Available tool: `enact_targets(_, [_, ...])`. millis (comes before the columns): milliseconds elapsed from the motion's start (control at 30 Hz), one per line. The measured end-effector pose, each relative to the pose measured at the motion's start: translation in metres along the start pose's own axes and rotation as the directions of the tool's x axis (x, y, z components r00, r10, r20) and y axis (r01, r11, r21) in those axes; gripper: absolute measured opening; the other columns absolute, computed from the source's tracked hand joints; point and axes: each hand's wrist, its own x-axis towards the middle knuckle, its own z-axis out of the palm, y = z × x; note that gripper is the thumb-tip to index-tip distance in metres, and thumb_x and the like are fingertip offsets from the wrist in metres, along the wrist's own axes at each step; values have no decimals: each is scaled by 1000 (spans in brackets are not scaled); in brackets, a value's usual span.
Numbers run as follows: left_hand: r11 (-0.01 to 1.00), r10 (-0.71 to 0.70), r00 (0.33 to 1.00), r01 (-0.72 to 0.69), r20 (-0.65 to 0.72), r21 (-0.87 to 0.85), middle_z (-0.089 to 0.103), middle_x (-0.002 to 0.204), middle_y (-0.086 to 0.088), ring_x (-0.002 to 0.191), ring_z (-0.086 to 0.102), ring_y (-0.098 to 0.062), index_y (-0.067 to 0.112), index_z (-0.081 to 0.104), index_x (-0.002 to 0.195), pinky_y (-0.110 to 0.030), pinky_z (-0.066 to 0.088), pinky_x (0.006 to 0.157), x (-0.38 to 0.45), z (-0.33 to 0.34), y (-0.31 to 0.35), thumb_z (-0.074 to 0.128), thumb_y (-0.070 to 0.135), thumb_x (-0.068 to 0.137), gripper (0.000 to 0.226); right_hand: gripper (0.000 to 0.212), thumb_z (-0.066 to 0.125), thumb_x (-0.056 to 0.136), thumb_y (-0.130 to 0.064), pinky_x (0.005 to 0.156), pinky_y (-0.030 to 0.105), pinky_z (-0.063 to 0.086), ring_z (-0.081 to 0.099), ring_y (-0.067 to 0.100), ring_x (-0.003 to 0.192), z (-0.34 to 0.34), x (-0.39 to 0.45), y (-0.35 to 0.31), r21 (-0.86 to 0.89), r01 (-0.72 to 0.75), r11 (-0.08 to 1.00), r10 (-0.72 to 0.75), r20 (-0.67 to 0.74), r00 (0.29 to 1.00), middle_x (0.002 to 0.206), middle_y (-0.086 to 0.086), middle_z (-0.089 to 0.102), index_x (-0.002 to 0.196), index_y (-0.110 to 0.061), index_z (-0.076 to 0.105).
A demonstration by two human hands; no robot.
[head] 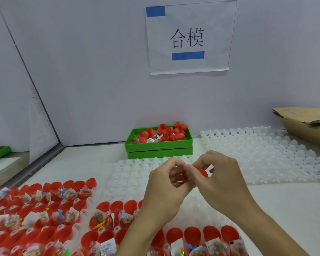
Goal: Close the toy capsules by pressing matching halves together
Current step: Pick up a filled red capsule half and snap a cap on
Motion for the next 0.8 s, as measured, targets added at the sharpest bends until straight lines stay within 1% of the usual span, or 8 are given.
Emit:
enact_targets(100, [1000,-16,999,16,-30,8,76,87,7,84,73,-9,19,66,89,-21,58,77,0,1,-1,80,13,80,17,19,72,84,-31,62,16,44,60,4,73,1,1,2,11,-5,1000,5,12,1000,70,-12,64,65,-33,73])
enact_targets(200, [999,-27,998,29,-59,37,74,83,7,80,72,-9,19,66,88,-21,59,74,1,0,-3,80,15,81,16,24,63,83,-48,63,19,46,59,4,76,0,0,1,44,6,999,-8,59,998,72,-13,63,72,-32,77])
enact_targets(267, [998,-31,997,35,-77,54,74,80,8,78,72,-8,19,65,86,-20,58,70,1,-1,-4,79,11,81,17,21,66,79,-53,64,19,47,59,2,79,0,-1,1,30,4,1000,-7,102,995,76,-17,62,79,-36,79])
enact_targets(367, [999,-30,995,33,-97,30,75,80,13,76,73,-5,20,64,87,-16,56,68,0,0,-3,78,10,81,19,3,77,81,-33,61,18,44,58,3,78,5,-3,0,-2,23,1000,-23,80,997,75,-16,60,81,-34,79])
enact_targets(467, [1000,2,993,-1,-118,13,75,79,14,74,73,-4,21,59,88,-16,57,68,0,2,0,79,13,81,22,11,77,83,-22,65,11,42,58,3,79,6,-2,1,44,3,999,-4,29,1000,72,-14,62,78,-32,80])
enact_targets(600, [997,64,988,-59,-143,42,74,86,18,80,72,0,25,62,86,-13,55,72,-1,2,3,80,18,79,21,18,75,83,-19,67,10,42,60,3,79,2,-1,-2,141,-31,990,33,-8,999,71,-11,66,74,-34,79])
enact_targets(700, [995,96,981,-90,-166,45,73,88,17,83,71,-2,23,66,88,-15,56,74,-1,1,2,79,16,80,18,14,75,84,-21,65,10,41,59,5,79,4,-2,-6,150,-33,988,40,-41,998,72,-12,65,76,-31,80])
enact_targets(800, [991,131,974,-125,-186,43,74,88,15,82,72,-3,22,68,88,-16,56,75,-2,0,1,78,11,81,16,10,73,85,-24,69,14,41,57,6,83,8,-4,-9,165,-43,985,55,-73,996,76,-12,63,80,-29,81])
